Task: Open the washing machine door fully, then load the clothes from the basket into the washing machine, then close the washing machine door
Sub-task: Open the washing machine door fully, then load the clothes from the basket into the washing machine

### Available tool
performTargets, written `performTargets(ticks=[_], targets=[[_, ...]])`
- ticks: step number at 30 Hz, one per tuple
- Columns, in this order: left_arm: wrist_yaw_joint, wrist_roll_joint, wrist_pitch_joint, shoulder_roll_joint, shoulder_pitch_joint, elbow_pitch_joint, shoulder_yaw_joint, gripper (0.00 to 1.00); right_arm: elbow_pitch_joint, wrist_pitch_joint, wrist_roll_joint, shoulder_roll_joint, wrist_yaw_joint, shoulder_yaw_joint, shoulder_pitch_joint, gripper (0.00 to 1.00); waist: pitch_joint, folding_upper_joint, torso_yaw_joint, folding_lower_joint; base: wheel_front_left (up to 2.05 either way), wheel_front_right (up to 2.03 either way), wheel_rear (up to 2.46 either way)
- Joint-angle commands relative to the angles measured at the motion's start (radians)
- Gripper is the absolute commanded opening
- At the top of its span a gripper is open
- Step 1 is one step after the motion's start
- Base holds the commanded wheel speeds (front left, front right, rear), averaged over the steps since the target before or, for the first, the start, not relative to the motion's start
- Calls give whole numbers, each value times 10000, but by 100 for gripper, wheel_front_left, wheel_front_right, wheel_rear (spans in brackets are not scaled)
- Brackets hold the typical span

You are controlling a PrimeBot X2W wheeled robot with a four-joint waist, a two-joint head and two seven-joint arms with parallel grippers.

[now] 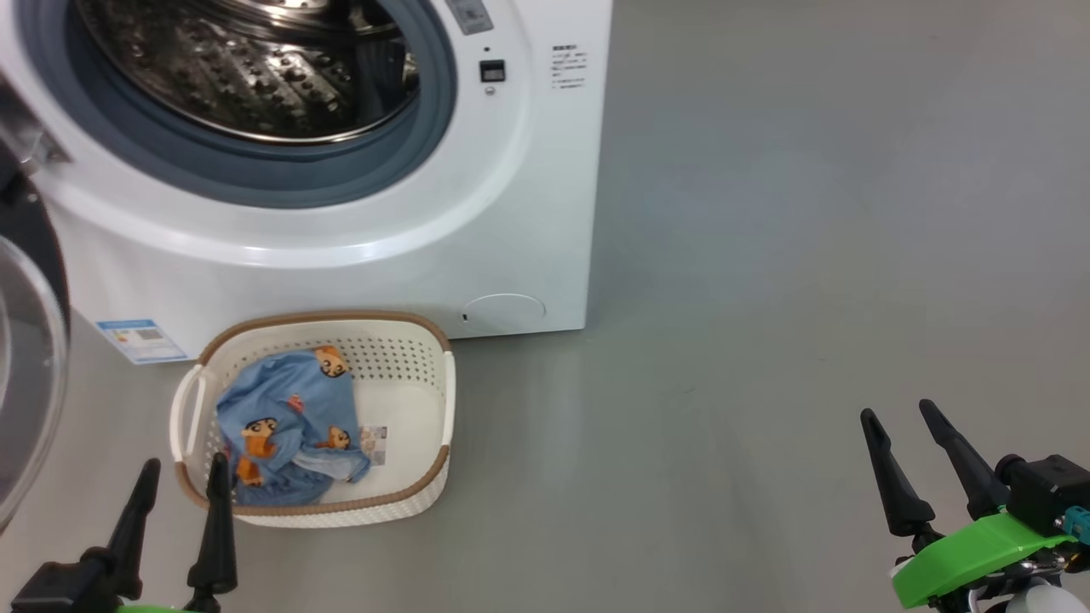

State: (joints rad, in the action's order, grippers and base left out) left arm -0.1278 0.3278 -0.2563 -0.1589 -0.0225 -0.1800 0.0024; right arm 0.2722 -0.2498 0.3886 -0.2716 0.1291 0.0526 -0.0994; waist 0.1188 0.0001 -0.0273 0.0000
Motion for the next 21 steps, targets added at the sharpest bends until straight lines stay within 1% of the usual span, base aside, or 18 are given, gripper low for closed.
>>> performTargets(ticks=[1, 10, 21], targets=[[-28, -89, -55, -292, -42, 320, 320, 100, -276, -120, -62, -96, 16, 155, 102, 100, 28, -1, -235, 0, 0, 0, 0], [-28, 196, -55, -377, 251, 534, 109, 100, -325, -120, -93, -50, 16, 7, 254, 100, -101, -1, -504, 0, 0, 0, 0], [-29, 395, -55, -421, 237, 661, 158, 100, -370, -120, -126, 0, 16, -26, 289, 100, -73, -1, -520, 0, 0, 0, 0]])
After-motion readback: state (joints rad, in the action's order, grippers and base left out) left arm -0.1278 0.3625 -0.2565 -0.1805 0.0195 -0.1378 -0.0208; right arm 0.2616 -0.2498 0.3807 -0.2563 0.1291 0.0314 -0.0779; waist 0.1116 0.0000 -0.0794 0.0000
